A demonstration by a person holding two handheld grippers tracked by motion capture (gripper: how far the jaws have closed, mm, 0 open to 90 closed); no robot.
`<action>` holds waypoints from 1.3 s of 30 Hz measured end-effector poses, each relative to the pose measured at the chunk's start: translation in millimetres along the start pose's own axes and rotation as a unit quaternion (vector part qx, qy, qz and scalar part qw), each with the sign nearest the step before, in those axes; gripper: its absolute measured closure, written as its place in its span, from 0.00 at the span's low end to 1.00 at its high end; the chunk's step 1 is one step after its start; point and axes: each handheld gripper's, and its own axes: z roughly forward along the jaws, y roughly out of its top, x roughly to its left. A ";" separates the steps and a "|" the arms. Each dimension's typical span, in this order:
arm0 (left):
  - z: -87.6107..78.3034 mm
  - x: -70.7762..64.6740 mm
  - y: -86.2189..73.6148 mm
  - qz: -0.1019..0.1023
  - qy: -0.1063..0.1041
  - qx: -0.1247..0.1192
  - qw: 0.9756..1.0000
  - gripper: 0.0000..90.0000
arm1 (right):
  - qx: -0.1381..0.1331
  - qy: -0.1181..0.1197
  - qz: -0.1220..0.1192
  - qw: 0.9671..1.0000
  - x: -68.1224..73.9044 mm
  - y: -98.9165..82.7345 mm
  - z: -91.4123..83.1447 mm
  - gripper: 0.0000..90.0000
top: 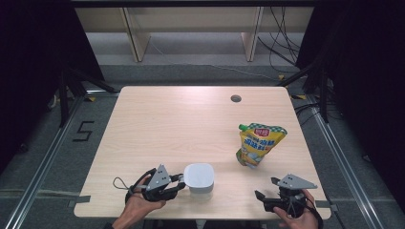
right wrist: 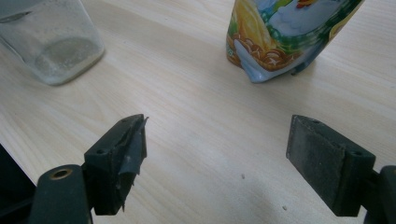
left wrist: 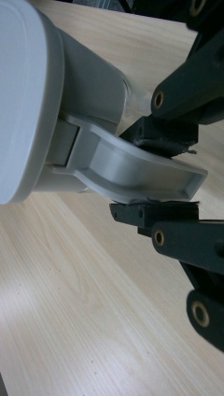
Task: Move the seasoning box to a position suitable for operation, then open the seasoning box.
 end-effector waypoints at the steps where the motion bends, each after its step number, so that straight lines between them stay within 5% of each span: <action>1: 0.9 0.3 0.8 0.007 -0.003 0.001 1.000 0.76 | 0.000 -0.001 0.000 1.000 0.0 0.0 -0.2 0.23; 4: 5.5 -4.6 2.4 -0.003 -0.008 -0.004 1.000 0.76 | 0.001 -0.003 0.002 1.000 0.1 0.0 -1.8 0.24; 10: 15.4 -8.5 9.3 0.010 -0.018 -0.004 1.000 0.76 | -0.004 -0.001 -0.006 1.000 -2.7 -0.4 -1.7 0.24; 12: 17.5 -9.4 10.1 0.003 -0.021 -0.002 1.000 0.76 | -0.002 0.000 0.012 1.000 -1.6 -1.7 -0.2 0.23; 20: 16.8 -8.4 9.3 -0.008 -0.023 -0.003 1.000 0.73 | -0.003 0.005 0.017 1.000 -2.8 -3.0 -3.6 0.23; 22: 15.2 -8.0 8.7 -0.004 -0.027 -0.004 1.000 0.69 | -0.005 0.004 0.004 1.000 -4.8 -2.4 -3.0 0.23; 23: 10.8 -6.6 9.4 -0.006 -0.027 -0.004 1.000 0.58 | -0.002 0.005 0.014 1.000 -2.2 -2.3 -2.8 0.23; 24: 7.6 -5.6 9.8 -0.008 -0.023 -0.009 1.000 0.55 | -0.003 0.000 -0.003 1.000 -4.3 -1.8 -2.6 0.23; 28: -4.1 -1.5 11.3 -0.009 -0.020 -0.021 1.000 0.49 | -0.005 0.004 0.003 1.000 -4.6 -1.8 -1.7 0.23; 33: -20.9 -0.4 17.5 -0.033 -0.012 -0.034 0.999 0.39 | -0.005 0.005 0.002 1.000 -3.9 -0.8 -1.6 0.23; 39: -28.3 -5.6 26.5 -0.057 -0.009 -0.039 0.998 0.39 | 0.001 0.010 -0.002 1.000 -3.7 -0.1 1.8 0.23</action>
